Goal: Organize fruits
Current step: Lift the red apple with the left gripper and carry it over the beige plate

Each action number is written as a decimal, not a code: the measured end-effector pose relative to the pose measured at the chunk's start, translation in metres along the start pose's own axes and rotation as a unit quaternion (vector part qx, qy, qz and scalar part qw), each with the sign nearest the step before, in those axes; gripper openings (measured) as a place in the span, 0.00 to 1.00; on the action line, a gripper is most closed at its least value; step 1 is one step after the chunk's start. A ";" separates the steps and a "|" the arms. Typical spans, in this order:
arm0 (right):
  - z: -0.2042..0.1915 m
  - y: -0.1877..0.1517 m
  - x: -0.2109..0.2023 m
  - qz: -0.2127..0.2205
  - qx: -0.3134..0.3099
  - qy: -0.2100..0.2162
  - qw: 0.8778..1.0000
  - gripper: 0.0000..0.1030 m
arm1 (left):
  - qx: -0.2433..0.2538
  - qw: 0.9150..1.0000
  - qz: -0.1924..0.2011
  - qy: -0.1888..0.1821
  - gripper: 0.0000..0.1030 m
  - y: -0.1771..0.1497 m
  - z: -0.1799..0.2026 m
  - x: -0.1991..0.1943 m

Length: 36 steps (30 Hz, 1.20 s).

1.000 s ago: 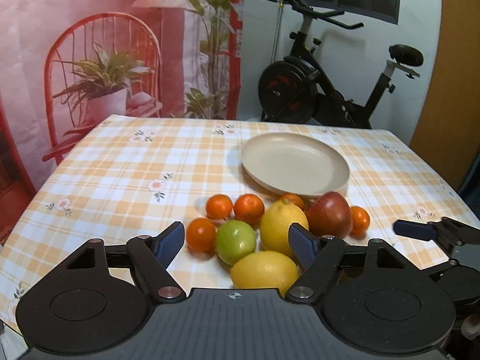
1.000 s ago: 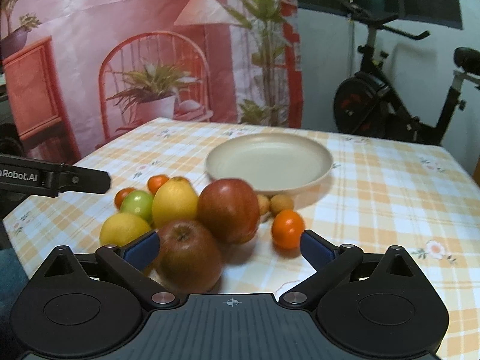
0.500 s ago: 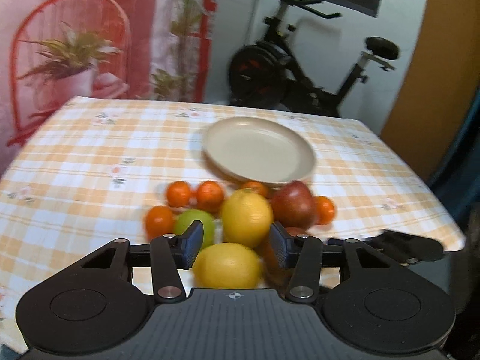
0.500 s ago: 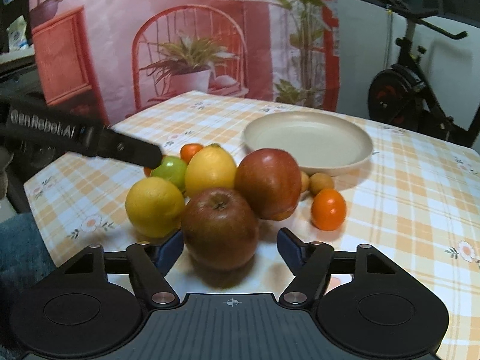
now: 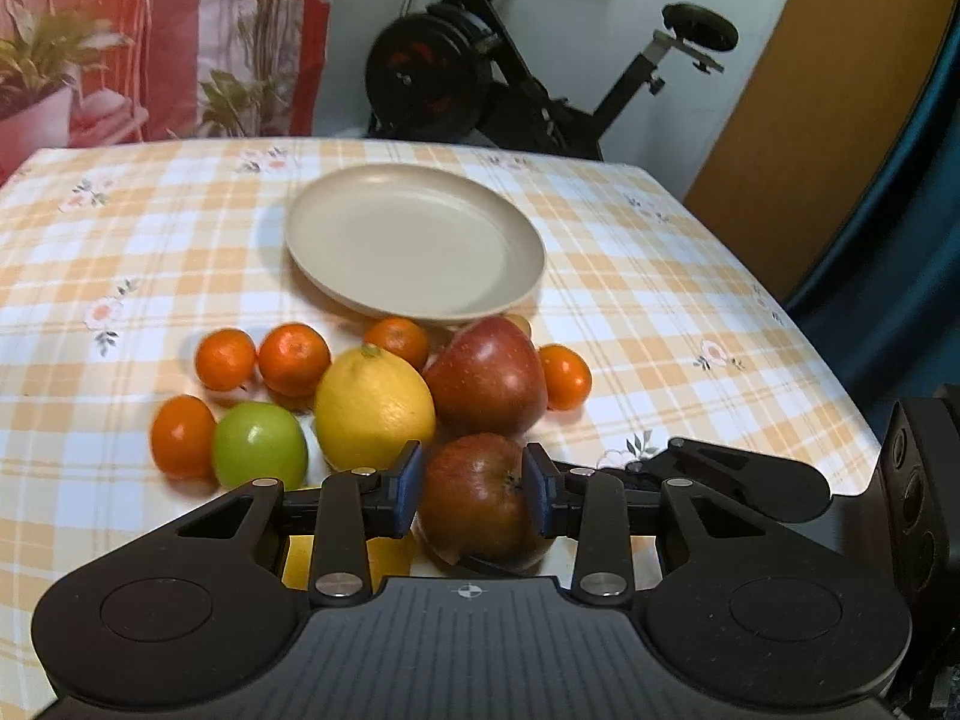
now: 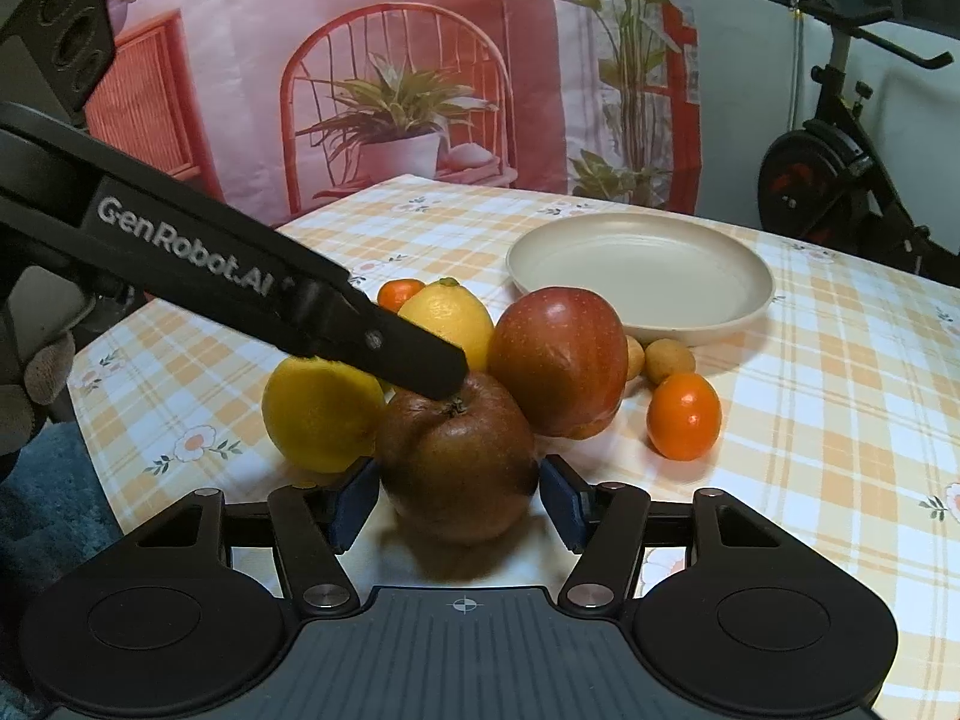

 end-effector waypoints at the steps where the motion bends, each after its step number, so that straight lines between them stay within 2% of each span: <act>1: 0.000 0.000 0.000 -0.001 0.000 0.000 1.000 0.54 | -0.001 1.000 -0.005 -0.001 0.37 0.000 -0.001 0.000; 6: 0.003 -0.001 0.004 -0.004 0.010 0.005 1.000 0.57 | -0.013 1.000 -0.014 -0.006 0.37 0.000 -0.005 0.004; 13: 0.004 -0.002 0.011 -0.009 0.020 0.015 1.000 0.56 | -0.030 0.999 -0.018 -0.021 0.37 0.003 -0.008 0.010; 21: 0.006 -0.001 0.006 -0.005 0.032 0.015 0.999 0.55 | -0.021 0.999 -0.014 -0.028 0.37 0.004 -0.002 0.006; 28: 0.011 0.019 -0.017 0.032 0.033 0.004 0.999 0.55 | -0.011 0.998 0.024 -0.048 0.37 0.022 0.011 -0.019; 36: 0.032 0.073 -0.041 0.068 0.000 -0.015 0.998 0.55 | 0.016 0.995 0.080 -0.059 0.37 0.063 0.034 -0.046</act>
Point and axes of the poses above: each gripper's, at about its wrist camera, not at the fingertips, and x roughly the way its jaws point, z to its right, y to its top, the point moved 4 cm from there along x, roughly the way its jaws point, and after that the axes turned 9 degrees about -x, right-handed, at the moved point
